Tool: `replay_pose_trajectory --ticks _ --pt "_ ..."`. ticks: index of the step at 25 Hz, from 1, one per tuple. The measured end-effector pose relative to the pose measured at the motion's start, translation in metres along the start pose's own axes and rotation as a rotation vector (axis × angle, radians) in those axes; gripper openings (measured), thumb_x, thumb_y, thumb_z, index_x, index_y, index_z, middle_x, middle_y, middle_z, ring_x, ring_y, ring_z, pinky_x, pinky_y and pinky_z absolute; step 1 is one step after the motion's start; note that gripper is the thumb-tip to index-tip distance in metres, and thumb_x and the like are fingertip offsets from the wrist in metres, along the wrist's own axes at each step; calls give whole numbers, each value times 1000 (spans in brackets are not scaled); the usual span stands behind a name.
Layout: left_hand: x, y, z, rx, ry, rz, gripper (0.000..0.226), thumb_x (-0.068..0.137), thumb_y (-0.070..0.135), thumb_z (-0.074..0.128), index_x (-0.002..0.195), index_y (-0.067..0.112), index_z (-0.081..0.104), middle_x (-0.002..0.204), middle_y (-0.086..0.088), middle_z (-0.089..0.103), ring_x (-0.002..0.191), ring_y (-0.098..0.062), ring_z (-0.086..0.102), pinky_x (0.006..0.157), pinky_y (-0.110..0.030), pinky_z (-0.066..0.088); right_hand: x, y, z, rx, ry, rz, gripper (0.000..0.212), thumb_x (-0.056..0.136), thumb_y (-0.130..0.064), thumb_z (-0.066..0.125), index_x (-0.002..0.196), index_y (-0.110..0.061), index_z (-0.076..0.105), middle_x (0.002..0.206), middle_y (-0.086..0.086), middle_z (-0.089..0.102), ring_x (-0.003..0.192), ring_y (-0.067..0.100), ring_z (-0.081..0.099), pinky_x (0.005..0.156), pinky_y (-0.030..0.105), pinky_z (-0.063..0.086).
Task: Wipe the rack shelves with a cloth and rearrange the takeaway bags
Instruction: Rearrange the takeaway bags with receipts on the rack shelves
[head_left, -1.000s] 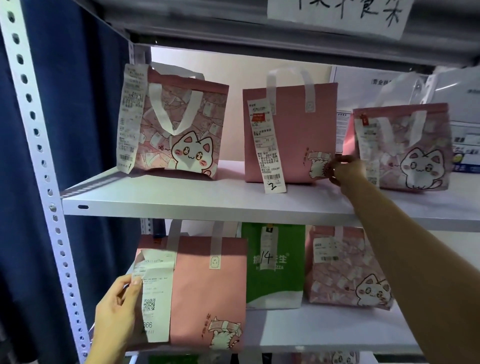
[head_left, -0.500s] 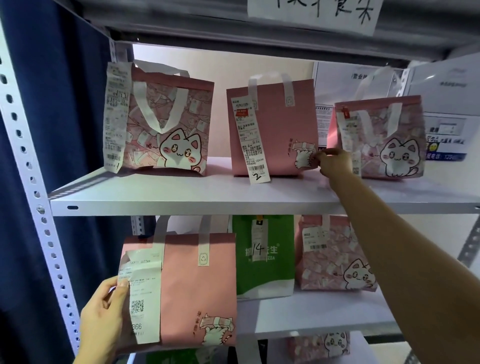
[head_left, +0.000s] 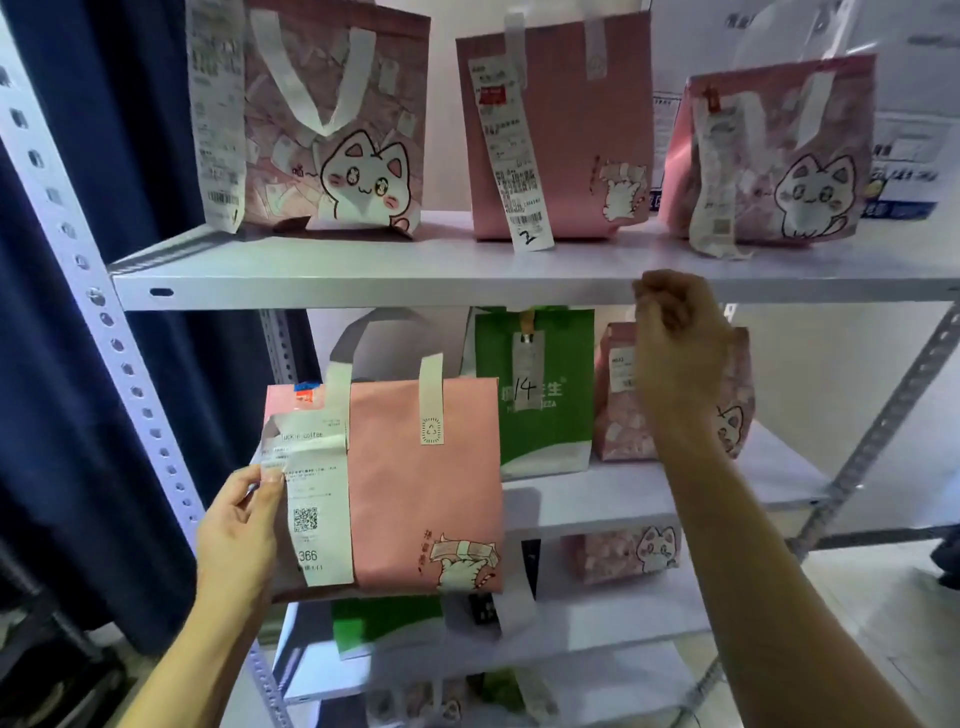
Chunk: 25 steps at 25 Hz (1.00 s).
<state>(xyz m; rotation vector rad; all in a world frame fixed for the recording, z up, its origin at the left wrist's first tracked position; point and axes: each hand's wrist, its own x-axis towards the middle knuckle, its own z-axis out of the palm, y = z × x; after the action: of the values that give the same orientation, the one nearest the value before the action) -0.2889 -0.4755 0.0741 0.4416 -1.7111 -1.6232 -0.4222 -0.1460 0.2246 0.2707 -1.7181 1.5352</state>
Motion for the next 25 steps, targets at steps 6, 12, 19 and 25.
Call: replay_pose_trajectory --ticks 6,12,19,25 --pt "-40 -19 -4 -44 -110 -33 16 102 18 55 93 22 68 85 14 76 73 11 66 64 -4 49 -170 43 5 -19 -354 429 26 105 -20 48 115 -36 66 107 -22 69 101 -6 64 87 17 51" --pt "-69 -40 -12 -110 -107 -115 13 101 23 58 93 22 69 84 9 78 72 0 69 62 -15 55 -233 42 -22 62 -253 463 35 107 -19 45 89 -32 71 83 -18 72 73 -4 61 65 9 48" --pt "-115 -79 -19 -73 -82 -248 13 100 28 59 90 26 68 85 4 78 71 -5 72 56 -17 54 -262 55 -47 49 -309 568 25 101 -14 58 88 -32 68 80 -29 71 71 -12 64 59 5 48" --pt "-192 -113 -22 28 64 -391 13 99 27 60 92 27 70 86 1 78 70 -7 72 55 -18 54 -292 105 -84 -27 -531 704 25 103 -17 52 89 -27 70 82 -19 72 69 -4 64 58 11 50"
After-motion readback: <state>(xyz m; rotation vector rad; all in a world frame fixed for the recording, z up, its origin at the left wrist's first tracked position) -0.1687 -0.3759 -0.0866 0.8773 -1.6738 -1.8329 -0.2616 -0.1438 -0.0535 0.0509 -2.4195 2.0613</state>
